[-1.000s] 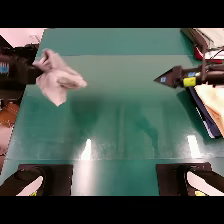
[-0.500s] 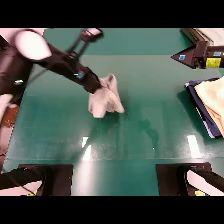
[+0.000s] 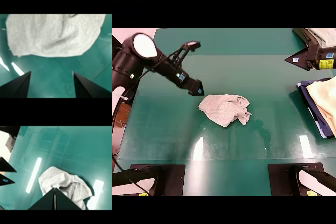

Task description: Fold the shirts.

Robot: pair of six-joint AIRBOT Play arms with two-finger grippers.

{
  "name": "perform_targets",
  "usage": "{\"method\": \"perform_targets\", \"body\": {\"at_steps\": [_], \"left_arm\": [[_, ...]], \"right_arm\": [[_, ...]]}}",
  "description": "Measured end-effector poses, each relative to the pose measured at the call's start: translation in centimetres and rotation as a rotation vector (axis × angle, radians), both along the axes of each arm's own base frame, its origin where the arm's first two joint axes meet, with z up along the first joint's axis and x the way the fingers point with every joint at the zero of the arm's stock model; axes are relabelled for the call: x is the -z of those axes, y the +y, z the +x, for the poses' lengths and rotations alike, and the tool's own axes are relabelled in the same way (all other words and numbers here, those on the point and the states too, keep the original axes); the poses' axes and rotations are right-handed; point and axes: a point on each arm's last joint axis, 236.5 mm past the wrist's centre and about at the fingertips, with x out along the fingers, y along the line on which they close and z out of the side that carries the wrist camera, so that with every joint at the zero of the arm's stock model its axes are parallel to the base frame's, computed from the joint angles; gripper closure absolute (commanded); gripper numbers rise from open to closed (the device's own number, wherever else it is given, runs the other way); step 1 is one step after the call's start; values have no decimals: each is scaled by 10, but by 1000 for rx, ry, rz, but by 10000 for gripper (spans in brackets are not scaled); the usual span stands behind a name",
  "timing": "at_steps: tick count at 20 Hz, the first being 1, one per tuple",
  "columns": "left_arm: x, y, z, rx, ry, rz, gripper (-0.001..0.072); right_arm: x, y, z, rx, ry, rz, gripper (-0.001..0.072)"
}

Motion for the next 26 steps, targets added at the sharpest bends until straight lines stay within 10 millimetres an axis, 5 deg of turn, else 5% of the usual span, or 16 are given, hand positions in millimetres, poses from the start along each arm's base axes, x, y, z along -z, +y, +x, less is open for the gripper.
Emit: {"method": "perform_targets", "body": {"at_steps": [10,19,20,21,22,26], "left_arm": [[111,-62,-81,-231,382,-290,96],[128,-100,-63,-391,266,-350,100],[128,-100,-60,-404,256,-353,212],[128,-101,-57,-423,249,-357,490],[128,-101,-54,-434,242,-361,681],[126,-101,-47,-457,219,-368,687]], "right_arm": [[0,0,0,11,14,8,697],[2,1,-3,3,25,8,696],[2,1,-3,1,27,8,696],[2,1,-4,-1,28,8,696],[3,1,-4,-3,30,7,696],[4,3,-8,-17,43,5,696]]}}
